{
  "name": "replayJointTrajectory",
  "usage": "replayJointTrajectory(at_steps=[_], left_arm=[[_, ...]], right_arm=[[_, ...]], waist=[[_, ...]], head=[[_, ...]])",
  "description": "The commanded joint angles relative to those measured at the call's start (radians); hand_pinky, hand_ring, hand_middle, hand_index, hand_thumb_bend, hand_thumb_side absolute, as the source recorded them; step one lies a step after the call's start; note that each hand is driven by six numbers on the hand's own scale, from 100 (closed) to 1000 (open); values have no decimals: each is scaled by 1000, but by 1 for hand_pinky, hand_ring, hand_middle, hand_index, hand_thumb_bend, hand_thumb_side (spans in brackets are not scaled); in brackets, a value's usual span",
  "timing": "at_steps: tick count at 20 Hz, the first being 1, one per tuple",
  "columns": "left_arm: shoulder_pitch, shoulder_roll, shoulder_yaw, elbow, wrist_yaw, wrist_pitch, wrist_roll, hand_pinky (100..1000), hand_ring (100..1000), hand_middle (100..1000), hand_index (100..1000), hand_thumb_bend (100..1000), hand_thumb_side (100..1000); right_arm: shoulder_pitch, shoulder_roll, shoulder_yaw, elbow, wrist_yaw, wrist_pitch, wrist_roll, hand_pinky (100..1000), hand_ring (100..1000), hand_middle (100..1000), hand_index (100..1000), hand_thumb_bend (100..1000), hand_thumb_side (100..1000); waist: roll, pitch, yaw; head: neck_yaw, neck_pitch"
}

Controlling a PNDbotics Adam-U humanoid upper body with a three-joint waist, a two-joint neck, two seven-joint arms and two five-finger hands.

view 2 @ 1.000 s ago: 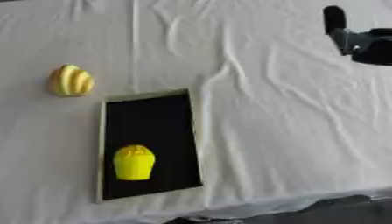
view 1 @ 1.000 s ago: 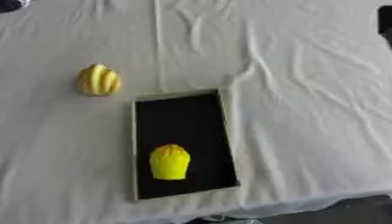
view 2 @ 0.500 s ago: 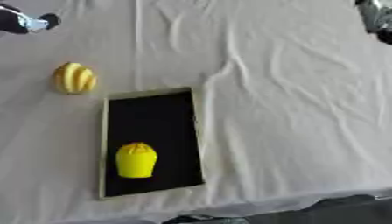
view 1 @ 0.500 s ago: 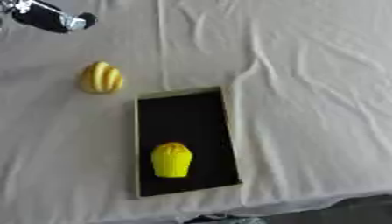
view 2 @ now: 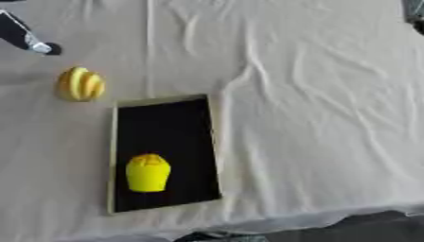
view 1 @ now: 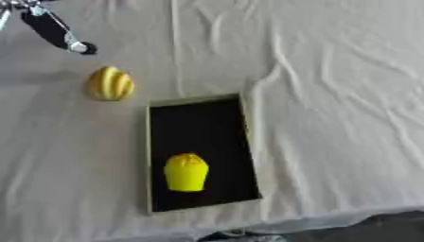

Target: Pick up objects on the table and place them in the box.

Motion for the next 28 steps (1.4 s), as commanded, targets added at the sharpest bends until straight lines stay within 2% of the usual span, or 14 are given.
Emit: replayJointTrajectory(at_steps=[1, 2, 10, 16, 17, 22, 28], left_arm=[[-16, 52, -4, 6, 5, -25, -47, 949, 899, 838, 927, 693, 291], [-14, 55, -6, 10, 9, -30, -59, 945, 898, 827, 924, 701, 343], [4, 64, -22, 19, 53, -29, -107, 916, 870, 775, 892, 697, 410], [14, 64, -41, 12, 89, -3, -120, 911, 864, 766, 884, 703, 413], [17, 62, -41, 13, 89, 1, -121, 899, 852, 749, 868, 709, 421], [32, 29, -48, 59, 88, 43, -106, 896, 850, 750, 869, 697, 425], [43, 4, -57, 72, 90, 54, -110, 895, 850, 756, 875, 695, 410]], right_arm=[[-3, -23, -7, -15, -7, 13, 2, 941, 860, 659, 839, 100, 100], [-2, -20, -7, -15, -8, 17, 3, 942, 859, 657, 837, 100, 119], [-1, -8, -10, -15, -17, 37, 11, 945, 855, 649, 834, 100, 183], [-3, -4, -10, -15, -22, 44, 17, 945, 854, 648, 834, 100, 184], [-3, -2, -10, -15, -23, 45, 17, 946, 852, 644, 833, 100, 215], [-7, 10, -12, -15, -32, 54, 18, 946, 851, 643, 833, 100, 214], [-11, 18, -13, -15, -39, 64, 22, 949, 848, 638, 831, 100, 268]], waist=[[-2, -26, 3], [-3, -26, 3], [-4, -26, 5], [-6, -27, 5], [-6, -26, 5], [-11, -28, 1], [-10, -27, -3]], head=[[-6, 5], [-6, 5], [-6, 5], [-4, 5], [-2, 5], [5, 5], [6, 5]])
